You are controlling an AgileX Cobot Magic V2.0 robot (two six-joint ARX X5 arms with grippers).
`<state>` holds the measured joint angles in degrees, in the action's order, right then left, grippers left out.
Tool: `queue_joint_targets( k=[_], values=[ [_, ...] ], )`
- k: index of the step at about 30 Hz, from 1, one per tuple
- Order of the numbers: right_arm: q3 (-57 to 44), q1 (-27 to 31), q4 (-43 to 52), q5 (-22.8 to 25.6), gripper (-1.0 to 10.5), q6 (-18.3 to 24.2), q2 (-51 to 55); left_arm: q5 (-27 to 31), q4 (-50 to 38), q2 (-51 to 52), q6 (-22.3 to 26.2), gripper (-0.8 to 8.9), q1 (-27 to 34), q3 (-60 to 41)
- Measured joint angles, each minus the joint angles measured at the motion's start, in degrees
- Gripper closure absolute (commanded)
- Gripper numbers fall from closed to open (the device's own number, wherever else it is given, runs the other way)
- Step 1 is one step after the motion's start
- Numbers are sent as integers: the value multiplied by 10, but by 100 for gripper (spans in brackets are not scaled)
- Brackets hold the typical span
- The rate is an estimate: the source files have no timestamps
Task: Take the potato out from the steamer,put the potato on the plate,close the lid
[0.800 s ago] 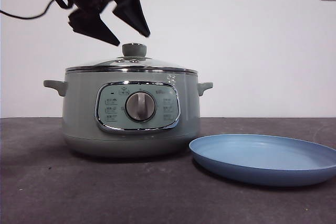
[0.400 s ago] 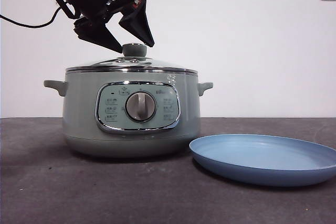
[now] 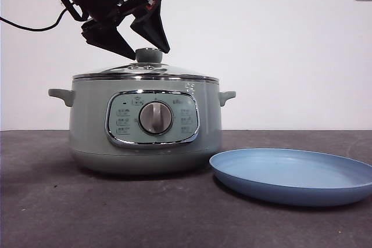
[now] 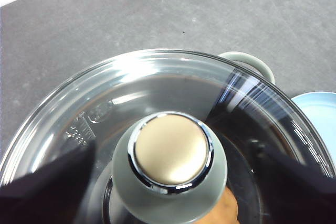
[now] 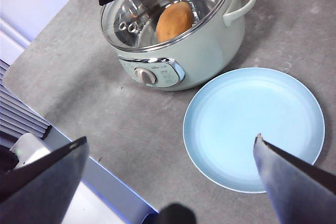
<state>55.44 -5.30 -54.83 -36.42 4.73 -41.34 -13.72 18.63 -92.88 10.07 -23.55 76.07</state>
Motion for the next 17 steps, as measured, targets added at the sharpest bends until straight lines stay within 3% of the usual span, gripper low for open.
queue_joint_targets(
  k=[2, 12, 17],
  values=[
    [0, 0, 0, 0, 286, 0, 0, 0, 0, 0, 0, 532, 0, 0],
    [0, 0, 0, 0, 286, -3, 0, 1, 22, 0, 0, 540, -2, 0],
    [0, 0, 0, 0, 286, -4, 0, 2, 23, 0, 0, 684, -2, 0]
  ],
)
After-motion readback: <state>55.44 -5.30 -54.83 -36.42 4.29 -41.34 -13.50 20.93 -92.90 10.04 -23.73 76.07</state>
